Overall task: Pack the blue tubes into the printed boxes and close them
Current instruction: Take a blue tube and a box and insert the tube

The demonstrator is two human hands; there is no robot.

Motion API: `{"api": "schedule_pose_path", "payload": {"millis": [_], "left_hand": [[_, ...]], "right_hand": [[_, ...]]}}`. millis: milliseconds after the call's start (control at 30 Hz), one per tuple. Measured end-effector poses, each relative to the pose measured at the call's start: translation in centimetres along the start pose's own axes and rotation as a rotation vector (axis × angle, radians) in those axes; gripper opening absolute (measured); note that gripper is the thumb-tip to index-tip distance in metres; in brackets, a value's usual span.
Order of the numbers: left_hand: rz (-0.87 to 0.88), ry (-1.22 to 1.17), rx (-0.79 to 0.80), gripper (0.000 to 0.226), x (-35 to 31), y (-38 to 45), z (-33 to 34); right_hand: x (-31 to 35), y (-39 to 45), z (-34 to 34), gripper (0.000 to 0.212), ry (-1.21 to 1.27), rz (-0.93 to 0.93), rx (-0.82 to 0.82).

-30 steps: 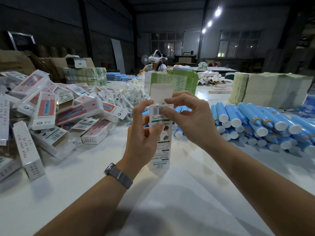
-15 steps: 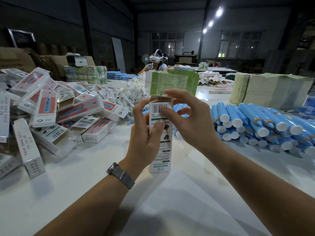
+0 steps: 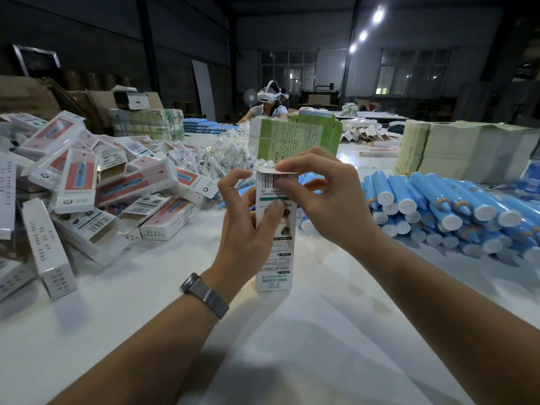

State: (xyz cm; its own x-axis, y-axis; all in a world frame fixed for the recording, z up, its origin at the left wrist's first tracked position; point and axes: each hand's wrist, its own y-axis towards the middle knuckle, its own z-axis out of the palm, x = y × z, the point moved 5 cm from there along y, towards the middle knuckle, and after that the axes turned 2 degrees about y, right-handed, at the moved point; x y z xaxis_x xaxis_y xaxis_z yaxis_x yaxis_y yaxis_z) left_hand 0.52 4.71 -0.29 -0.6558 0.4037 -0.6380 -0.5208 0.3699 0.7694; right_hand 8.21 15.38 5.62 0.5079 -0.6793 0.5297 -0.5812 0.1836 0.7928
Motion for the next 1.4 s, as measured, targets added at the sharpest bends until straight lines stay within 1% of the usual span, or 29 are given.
{"api": "schedule_pose_path", "payload": {"millis": [100,167,267,467,567,767,933,967,1033,1133,1400], "left_hand": [[0.011,0.03,0.019,0.048,-0.1,-0.1,0.1],[0.027,0.051,0.035,0.048,-0.1,-0.1,0.1],[0.028,0.036,0.042,0.043,-0.1,0.0,0.2],[0.034,0.023,0.03,0.04,-0.1,-0.2,0.2],[0.052,0.034,0.024,0.041,-0.1,-0.2,0.2],[0.099,0.092,-0.001,0.042,-0.2,-0.2,0.3],[0.091,0.141,-0.029,0.046,-0.8,-0.1,0.5],[0.08,0.141,-0.025,0.05,-0.8,-0.1,0.5],[0.061,0.148,-0.01,0.065,-0.9,-0.1,0.6],[0.064,0.187,0.018,0.082,-1.1,-0.2,0.8],[0.081,0.197,0.029,0.095,-1.3,-0.3,1.0]], "right_hand": [[0.2,0.1,-0.2,0.009,0.01,0.013,0.004],[0.4,0.3,-0.3,0.002,0.063,0.03,0.007],[0.7,0.4,-0.3,0.007,0.121,0.04,0.011],[0.8,0.3,0.1,0.014,0.033,0.067,0.024],[0.9,0.2,0.3,0.009,0.006,0.056,0.02],[1.2,0.2,0.3,0.007,-0.022,0.042,-0.002],[1.8,0.3,0.3,0.011,-0.044,0.008,-0.007],[1.9,0.3,0.3,0.013,-0.051,-0.001,-0.008],[2.0,0.4,0.4,0.015,-0.073,-0.019,-0.012],[2.2,0.5,0.4,0.013,-0.113,-0.04,-0.002],[2.5,1.1,0.3,0.013,-0.132,-0.04,0.046]]}}
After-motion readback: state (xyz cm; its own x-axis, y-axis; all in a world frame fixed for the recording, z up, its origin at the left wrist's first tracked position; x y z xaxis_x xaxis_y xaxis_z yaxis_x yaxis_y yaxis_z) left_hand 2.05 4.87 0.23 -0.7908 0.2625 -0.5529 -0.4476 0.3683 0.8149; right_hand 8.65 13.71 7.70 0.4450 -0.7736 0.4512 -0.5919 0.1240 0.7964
